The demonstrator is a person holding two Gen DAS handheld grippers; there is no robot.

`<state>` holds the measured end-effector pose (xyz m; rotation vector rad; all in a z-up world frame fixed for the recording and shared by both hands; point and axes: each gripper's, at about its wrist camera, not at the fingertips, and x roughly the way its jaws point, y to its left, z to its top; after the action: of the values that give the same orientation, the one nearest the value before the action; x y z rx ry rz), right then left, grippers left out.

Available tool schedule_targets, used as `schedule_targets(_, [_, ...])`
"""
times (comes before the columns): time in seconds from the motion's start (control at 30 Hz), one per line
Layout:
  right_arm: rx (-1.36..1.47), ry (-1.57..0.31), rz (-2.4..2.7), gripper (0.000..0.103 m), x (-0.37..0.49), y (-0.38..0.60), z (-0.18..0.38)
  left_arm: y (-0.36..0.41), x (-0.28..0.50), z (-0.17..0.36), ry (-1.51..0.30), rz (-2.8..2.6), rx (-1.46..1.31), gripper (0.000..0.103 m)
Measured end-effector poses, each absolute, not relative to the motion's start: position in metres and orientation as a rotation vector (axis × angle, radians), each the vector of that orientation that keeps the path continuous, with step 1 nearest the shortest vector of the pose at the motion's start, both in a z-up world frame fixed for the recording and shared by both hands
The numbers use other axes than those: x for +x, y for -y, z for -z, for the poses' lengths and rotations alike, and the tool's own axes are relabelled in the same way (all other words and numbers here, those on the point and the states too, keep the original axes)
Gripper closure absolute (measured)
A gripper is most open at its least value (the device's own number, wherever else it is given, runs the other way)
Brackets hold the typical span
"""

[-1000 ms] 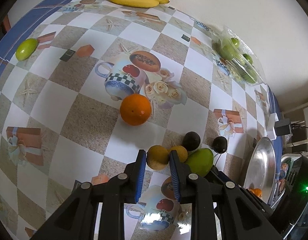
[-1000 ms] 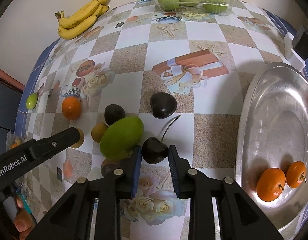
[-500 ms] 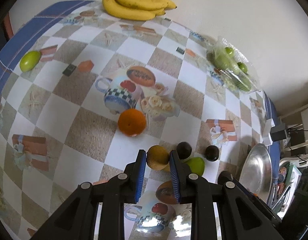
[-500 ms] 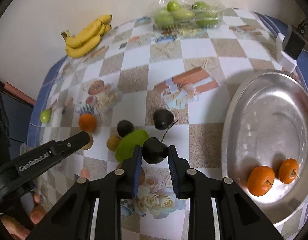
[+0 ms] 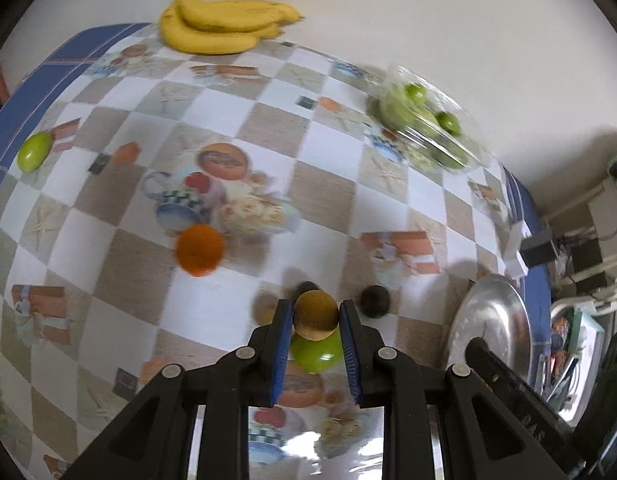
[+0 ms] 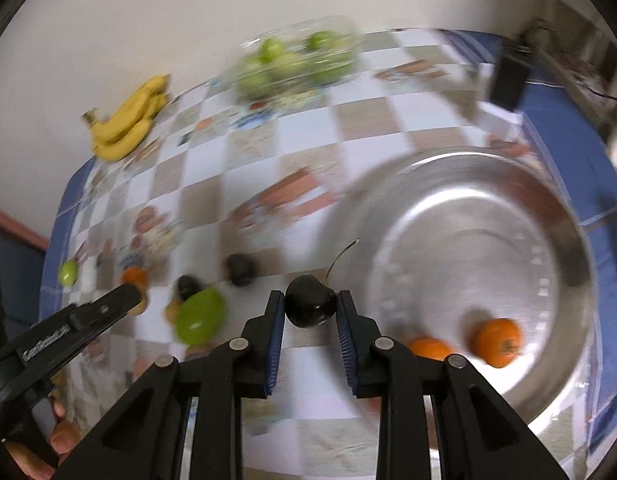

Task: Organize fruits
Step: 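Lift and carry the yellow fruit and dark cherry over the steel bowl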

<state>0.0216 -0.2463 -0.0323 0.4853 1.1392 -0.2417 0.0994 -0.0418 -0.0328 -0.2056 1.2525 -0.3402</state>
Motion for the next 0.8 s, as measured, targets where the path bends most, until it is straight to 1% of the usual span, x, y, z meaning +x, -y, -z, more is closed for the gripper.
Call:
schedule_targets(0.3, [0.58,-1.13,0.436,0.076,-0.016,0.315,0.044,0.121,0.073,0.02,-1.209,0.507,-0.042,0.077])
schedule_targets(0.53, [0.649,-1.111,0.53,0.076,-0.04,0.347,0.048,0.18,0.043,0.023,-1.194,0.659,0.089,0.077])
schedule_targets(0.8, [0.681,-1.12,0.556,0.076,-0.047,0.359,0.057,0.21,0.024,0.038,-1.17,0.711,0.19,0.077])
